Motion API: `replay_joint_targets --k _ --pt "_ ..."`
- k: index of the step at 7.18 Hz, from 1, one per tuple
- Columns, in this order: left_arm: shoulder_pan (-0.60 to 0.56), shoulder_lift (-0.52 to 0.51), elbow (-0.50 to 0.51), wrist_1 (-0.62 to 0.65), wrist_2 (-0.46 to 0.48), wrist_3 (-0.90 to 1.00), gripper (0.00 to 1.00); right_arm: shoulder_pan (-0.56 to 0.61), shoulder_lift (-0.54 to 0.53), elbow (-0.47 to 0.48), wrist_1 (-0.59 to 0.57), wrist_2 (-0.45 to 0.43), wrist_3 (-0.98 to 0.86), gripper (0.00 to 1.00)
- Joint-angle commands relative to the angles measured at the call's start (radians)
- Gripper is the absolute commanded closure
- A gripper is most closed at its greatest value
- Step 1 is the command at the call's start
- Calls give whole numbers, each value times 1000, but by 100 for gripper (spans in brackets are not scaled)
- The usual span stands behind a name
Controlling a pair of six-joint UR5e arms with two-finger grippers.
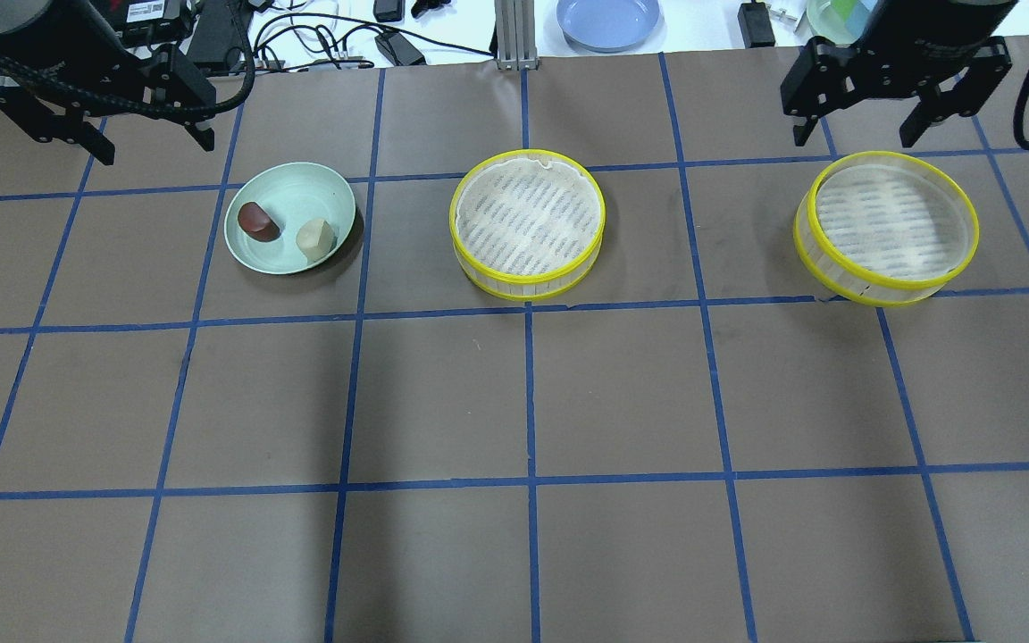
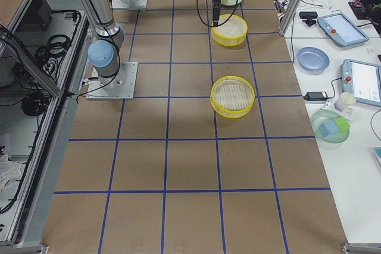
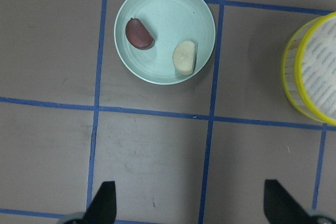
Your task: Stack buns with steamer
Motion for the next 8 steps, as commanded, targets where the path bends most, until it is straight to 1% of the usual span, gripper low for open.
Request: replay_joint_targets --k 1,2,3,4,5,6,7,8 --pt "1 -105 -50 217 -32 0 0 -200 55 -4 -2 1 -250 0" --pt "1 -154 -87 298 -92 0 0 -274 95 -4 -6 -2 -333 0" --pt "1 -217 -103 344 -97 3 0 -314 156 -9 -123 -8 -398 0" --pt "1 -280 -104 360 -97 21 0 -332 228 -9 -216 -40 -447 2" --pt "3 -335 -104 367 -95 32 0 -339 323 -9 -327 -69 -520 4" --pt "1 -386 -106 413 -95 35 0 -340 385 -7 -403 -71 -536 4" --pt "1 -430 -110 430 -98 28 0 -357 437 -7 -424 -59 -539 4" --pt "1 -455 -112 442 -120 25 0 -360 486 -7 -468 -57 -542 5"
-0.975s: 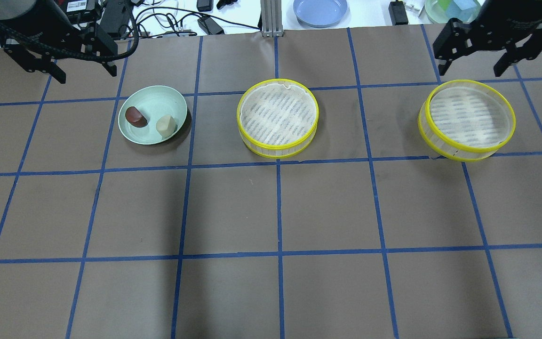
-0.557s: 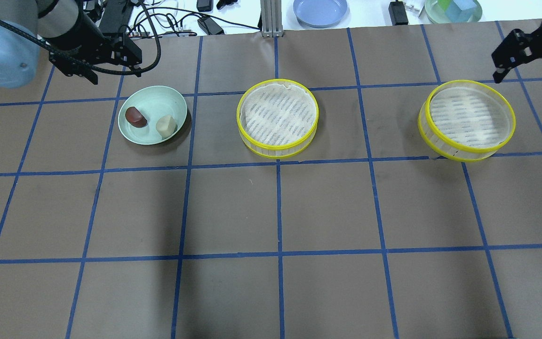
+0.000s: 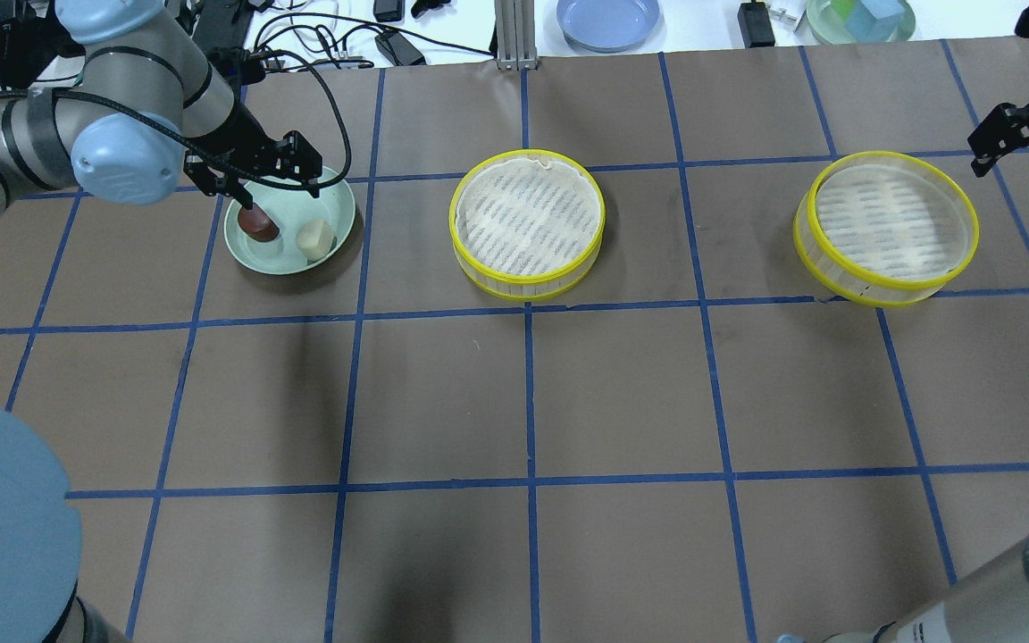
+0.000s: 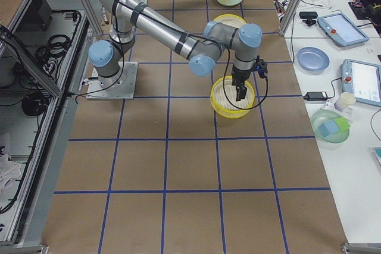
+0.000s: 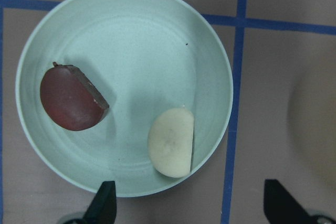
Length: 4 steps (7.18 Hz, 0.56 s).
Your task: Stack buns with steamer
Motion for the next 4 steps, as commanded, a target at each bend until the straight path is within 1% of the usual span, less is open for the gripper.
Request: replay_joint_targets --k 1,2,3,4 --pt "1 -69 -3 24 -18 2 5 -10 92 2 -59 8 -3 6" --pt "1 -85 -2 28 -18 4 14 -10 115 3 -63 19 -1 17" --pt "1 -95 0 31 -16 5 43 -10 120 3 -63 17 -10 29" --pt "1 -102 1 30 -15 5 90 -10 125 9 -65 19 -9 41"
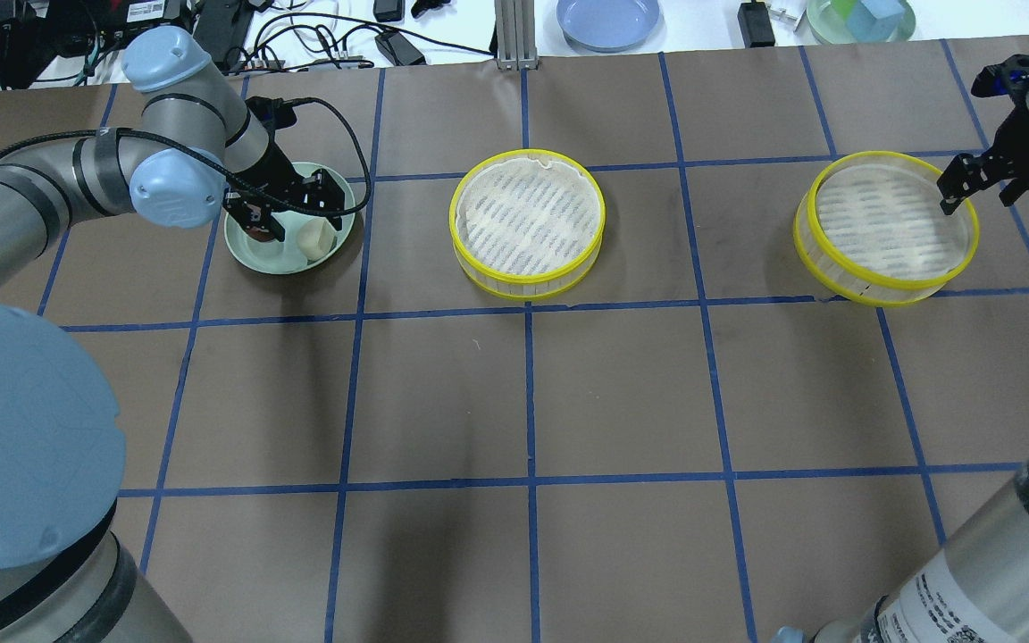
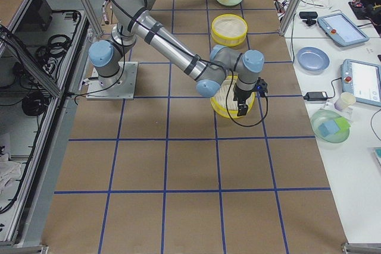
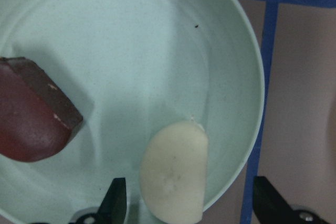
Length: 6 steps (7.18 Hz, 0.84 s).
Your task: Stack buns with steamer
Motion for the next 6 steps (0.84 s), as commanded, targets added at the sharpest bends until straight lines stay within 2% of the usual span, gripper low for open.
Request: replay_joint_targets --k 1,2,4,5,6 --pt "3 -11 6 1 0 4 100 0 9 6 -3 2 -1 48" --pt "6 -8 14 1 1 5 100 0 9 8 -3 1 -4 59" --pt "9 27 46 -2 -6 -24 100 0 8 9 -3 -13 -5 97" --pt "-4 56 89 -13 -44 -129 100 0 5 9 -1 -13 -5 100" --pt "-26 73 122 -13 -171 -251 100 0 5 11 1 -15 -5 100"
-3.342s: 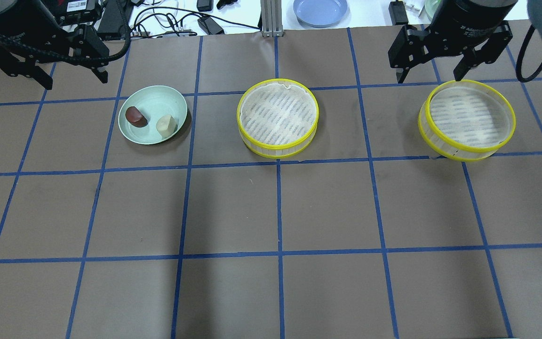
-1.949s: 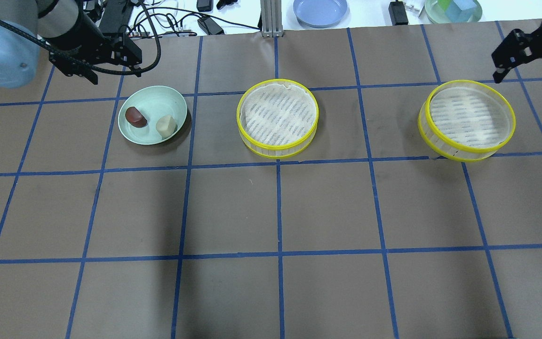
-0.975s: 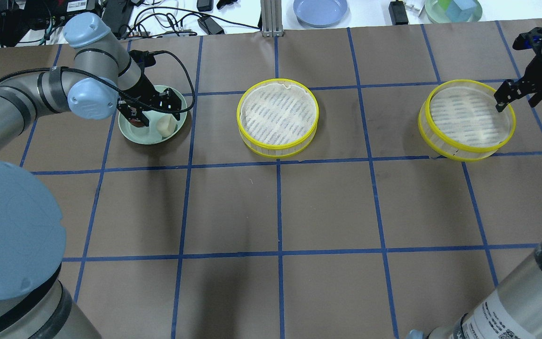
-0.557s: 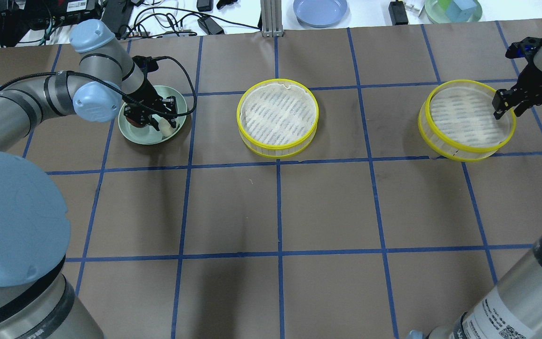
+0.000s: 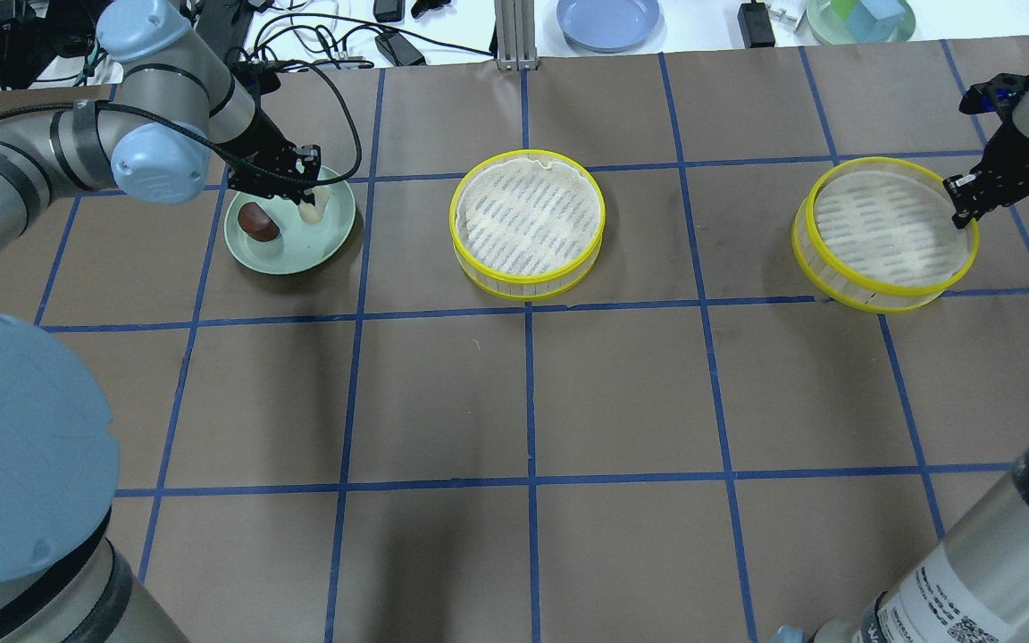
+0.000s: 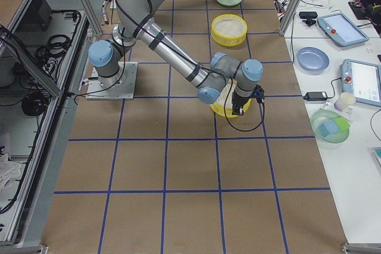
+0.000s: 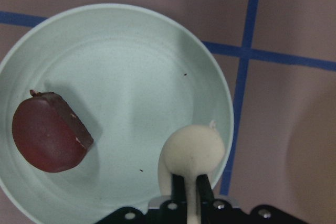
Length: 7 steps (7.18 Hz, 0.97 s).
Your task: Stack buns with steamer
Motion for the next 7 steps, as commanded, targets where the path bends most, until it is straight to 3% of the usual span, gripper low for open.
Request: replay_joint_targets --k 1,2,3,4,5,6,7 --pt "-79 34 54 10 -155 -192 100 0 -16 0 8 -4 3 100" --pt "-133 31 52 54 -170 -274 100 2 -50 0 14 -1 14 100" --pt "-164 11 42 121 -328 -383 100 9 -79 0 17 -3 18 100" --pt "-184 -10 13 195 -373 -436 100 12 -103 1 60 -3 52 100" --pt "-225 -31 -24 250 -367 -454 100 32 -126 3 107 -1 122 100" --pt "-242 -47 -50 287 -362 -456 94 73 -145 3 121 -4 144 100" --pt "-247 -52 -67 292 -364 -479 40 99 -165 3 144 -4 202 100"
